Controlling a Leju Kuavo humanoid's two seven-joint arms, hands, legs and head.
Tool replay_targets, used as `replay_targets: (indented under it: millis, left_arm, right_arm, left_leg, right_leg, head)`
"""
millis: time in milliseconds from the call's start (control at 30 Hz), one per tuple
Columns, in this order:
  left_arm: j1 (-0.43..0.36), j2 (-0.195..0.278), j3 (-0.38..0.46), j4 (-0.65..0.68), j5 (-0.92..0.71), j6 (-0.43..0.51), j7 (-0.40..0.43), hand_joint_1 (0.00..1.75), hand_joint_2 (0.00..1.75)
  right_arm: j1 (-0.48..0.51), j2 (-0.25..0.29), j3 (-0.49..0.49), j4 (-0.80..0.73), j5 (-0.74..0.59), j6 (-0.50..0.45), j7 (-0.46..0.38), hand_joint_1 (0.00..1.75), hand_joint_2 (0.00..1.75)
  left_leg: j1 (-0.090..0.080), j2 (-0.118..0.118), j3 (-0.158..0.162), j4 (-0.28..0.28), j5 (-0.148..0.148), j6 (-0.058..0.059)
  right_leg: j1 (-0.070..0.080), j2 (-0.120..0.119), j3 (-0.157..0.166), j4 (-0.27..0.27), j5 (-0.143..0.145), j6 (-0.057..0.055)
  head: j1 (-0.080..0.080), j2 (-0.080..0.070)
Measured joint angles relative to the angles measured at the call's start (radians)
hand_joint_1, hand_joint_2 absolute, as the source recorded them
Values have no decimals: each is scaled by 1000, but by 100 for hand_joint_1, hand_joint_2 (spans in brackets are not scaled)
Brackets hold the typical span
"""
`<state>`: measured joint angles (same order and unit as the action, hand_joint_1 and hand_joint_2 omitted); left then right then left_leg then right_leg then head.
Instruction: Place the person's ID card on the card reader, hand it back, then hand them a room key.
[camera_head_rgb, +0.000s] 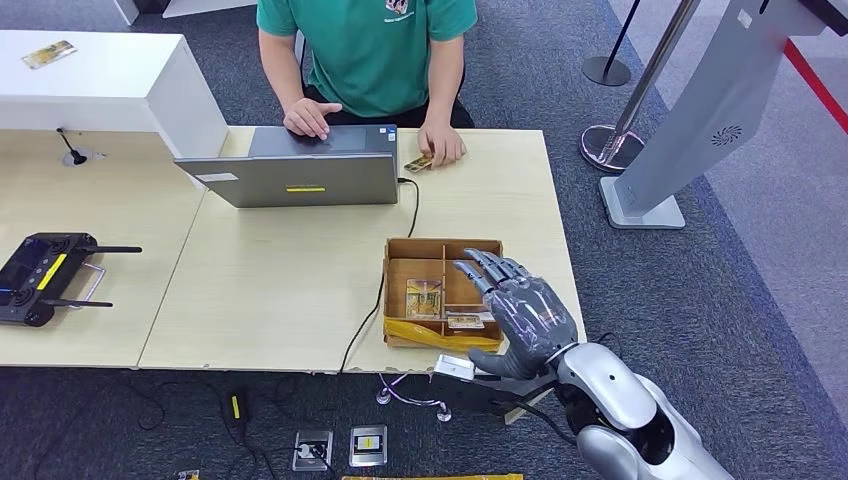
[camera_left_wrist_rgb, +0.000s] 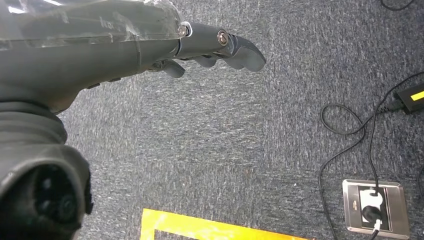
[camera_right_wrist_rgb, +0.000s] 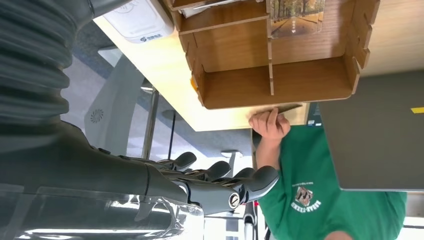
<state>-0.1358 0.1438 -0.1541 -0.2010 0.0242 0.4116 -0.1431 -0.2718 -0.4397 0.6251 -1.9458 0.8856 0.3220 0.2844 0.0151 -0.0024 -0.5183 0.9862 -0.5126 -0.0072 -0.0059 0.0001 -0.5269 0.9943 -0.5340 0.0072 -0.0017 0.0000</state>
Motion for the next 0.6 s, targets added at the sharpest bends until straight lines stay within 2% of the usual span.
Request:
replay_targets:
  millis: [200, 400, 600]
  left_arm:
    - [-1, 0, 0, 0, 0, 0, 0, 0, 0]
    - [-2, -2, 0, -1, -1, 0, 0, 0, 0]
    - [-3, -4, 0, -2, -2, -1, 0, 0, 0]
  right_arm:
    - [-1, 34, 33, 39, 39, -45, -37, 0, 175]
    - [-20, 76, 46, 108, 36, -83, -112, 0, 175]
    - [-35, 110, 49, 161, 37, -93, -125, 0, 175]
  left_leg:
    - [0, 0, 0, 0, 0, 0]
    - [0, 0, 0, 0, 0, 0]
    - [0, 0, 0, 0, 0, 0]
  right_leg:
    - [0, 0, 0, 0, 0, 0]
    - [0, 0, 0, 0, 0, 0]
    - [0, 0, 0, 0, 0, 0]
  head:
    - [0, 0]
    - [0, 0]
    - [0, 0]
